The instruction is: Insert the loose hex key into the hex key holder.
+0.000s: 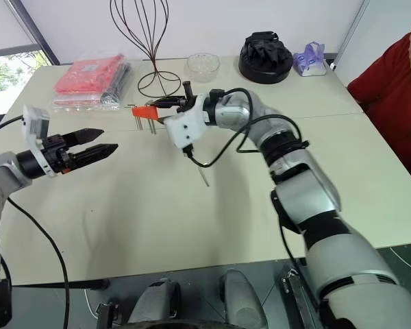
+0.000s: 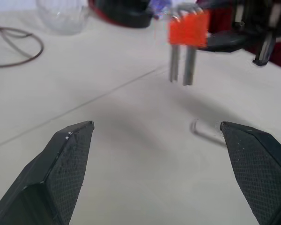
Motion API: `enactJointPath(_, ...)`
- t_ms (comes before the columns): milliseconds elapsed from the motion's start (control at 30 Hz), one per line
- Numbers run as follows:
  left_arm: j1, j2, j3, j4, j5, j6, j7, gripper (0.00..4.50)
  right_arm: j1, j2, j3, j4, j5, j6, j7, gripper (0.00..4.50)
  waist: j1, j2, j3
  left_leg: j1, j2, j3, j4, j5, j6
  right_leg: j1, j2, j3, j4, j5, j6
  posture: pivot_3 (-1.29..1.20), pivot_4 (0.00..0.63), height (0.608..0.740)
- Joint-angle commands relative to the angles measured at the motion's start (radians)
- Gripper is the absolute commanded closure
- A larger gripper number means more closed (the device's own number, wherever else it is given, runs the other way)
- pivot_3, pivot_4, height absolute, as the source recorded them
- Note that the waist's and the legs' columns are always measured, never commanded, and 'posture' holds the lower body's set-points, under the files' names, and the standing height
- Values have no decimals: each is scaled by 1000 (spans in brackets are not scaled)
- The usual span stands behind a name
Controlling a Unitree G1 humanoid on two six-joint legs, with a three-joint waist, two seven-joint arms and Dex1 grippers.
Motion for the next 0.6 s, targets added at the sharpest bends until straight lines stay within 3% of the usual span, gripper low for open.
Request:
enactJointPath(33,-104,-26,-35,25,-55,33,-54,0,-40,-57,13,-85,-117,-78,-174,3469,3,0,0,0,0,1,0,0,0,0,1,0,0,0,0,0,150,740)
enactJointPath(367,-369,-139,-212,261,56,-77,-207,0,-39,-84,4,-102,-110,-75,-254,3469,0,0,0,0,0,2,1,4,-7,1,2,0,0,0,0,0,150,740)
enactJointPath(600,-481,-202,-241,411,124,-169,-256,0,-24,-86,7,-123,-100,-54,-245,3469,1,0,0,0,0,2,1,4,-7,0,2,0,0,0,0,0,150,740)
